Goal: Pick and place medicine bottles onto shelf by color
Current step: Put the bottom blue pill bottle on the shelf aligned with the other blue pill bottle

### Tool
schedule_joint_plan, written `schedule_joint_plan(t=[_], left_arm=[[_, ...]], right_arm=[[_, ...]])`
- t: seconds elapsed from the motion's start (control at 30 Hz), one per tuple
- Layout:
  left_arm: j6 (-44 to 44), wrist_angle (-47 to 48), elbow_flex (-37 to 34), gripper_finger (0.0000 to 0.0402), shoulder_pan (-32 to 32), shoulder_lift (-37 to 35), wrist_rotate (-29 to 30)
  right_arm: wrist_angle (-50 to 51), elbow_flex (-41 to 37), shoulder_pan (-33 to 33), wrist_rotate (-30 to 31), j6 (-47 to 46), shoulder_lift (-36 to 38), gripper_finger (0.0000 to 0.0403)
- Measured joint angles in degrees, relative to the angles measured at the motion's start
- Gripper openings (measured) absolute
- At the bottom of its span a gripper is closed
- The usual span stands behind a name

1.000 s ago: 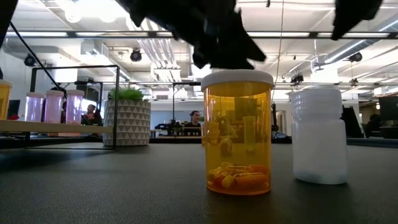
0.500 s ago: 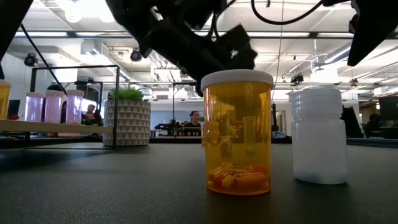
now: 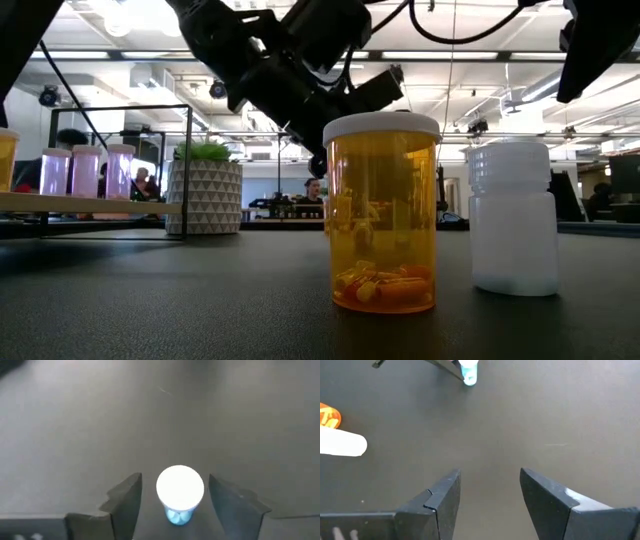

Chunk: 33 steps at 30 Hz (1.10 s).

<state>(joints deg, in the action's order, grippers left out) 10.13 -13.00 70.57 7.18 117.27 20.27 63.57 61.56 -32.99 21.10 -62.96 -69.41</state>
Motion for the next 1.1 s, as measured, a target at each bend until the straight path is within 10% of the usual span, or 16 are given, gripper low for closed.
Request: schedule_joint_plan(t=[0.47,0.83,1.1], left_arm=[[0.00,0.26,0.00,0.0105,-0.04,-0.07,-0.26],[2.26,4.03,-0.06,0.0106,1.30,-7.29,-0.44],[13.11,23.46,-0.02,0.0107,10.17,-20.61,3.82]], right_arm=[[0.02,0.00,0.00,1.37,0.15,-0.02,0.0194],[0.12,0.02,0.00,1.41,1.79,-0.02,0.0194],[0.42,0.02,0.00,1.53,6.63,-0.02,0.0194]])
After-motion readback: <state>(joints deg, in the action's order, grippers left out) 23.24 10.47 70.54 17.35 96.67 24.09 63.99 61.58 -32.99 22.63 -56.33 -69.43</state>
